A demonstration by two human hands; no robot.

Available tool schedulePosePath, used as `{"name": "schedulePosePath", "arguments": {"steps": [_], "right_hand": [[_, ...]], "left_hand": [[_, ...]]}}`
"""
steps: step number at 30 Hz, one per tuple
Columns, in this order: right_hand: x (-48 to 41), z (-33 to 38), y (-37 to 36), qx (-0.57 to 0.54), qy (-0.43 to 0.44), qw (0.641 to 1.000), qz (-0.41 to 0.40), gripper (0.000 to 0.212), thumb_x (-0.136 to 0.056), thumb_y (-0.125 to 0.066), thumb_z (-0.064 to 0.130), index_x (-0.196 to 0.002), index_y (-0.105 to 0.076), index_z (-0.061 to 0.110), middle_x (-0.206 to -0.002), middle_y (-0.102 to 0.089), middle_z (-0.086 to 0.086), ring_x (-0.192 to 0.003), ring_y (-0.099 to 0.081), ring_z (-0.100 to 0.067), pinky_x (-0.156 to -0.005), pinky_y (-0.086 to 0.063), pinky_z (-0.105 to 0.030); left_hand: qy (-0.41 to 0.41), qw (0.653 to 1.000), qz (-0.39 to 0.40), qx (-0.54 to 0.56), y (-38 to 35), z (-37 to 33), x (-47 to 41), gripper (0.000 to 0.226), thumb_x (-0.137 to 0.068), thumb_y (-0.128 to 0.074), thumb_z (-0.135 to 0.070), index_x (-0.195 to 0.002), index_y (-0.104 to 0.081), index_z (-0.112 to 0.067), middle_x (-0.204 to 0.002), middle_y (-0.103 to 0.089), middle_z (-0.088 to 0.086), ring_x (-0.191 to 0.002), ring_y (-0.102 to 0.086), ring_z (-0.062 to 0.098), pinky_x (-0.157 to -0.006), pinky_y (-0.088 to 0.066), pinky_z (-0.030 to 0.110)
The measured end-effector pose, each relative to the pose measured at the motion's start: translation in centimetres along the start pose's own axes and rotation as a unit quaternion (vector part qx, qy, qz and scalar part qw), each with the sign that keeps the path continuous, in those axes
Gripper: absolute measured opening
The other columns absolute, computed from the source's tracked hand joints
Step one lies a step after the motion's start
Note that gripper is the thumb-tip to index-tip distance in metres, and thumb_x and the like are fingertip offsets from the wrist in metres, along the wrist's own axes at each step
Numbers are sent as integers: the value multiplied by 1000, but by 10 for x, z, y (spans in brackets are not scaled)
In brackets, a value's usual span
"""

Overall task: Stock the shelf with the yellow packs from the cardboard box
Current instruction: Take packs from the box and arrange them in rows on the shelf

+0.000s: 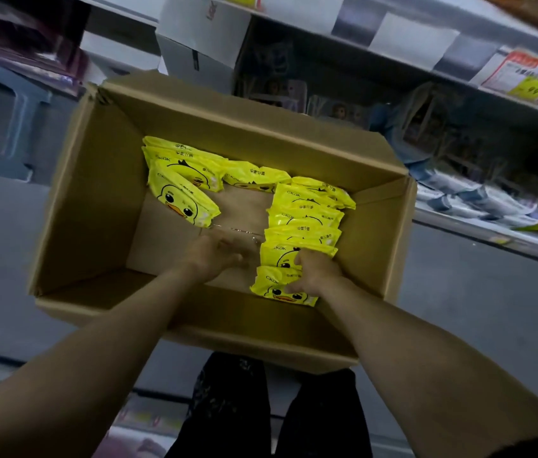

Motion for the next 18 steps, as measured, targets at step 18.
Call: {"name": "schedulePosePath", "arguments": {"steps": [18], "right_hand": [[59,4,108,-332,124,935,-22,58,-95,-65,35,-146,-44,17,-140,-53,2,-128,-49,-15,-101,-41,-23]], "left_hand": [[-8,996,-87,9,4,-20,-10,27,-98,-56,-29,-113,-67,-10,-109,-66,8,-103,-60,25,-74,-38,27]]}}
Point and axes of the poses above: each hand's wrist, its own x-axis away from the middle knuckle, its own y-axis out of the back of the hand, z = x × y, the point moved 7 cm from there along -x, towards the middle knuckle
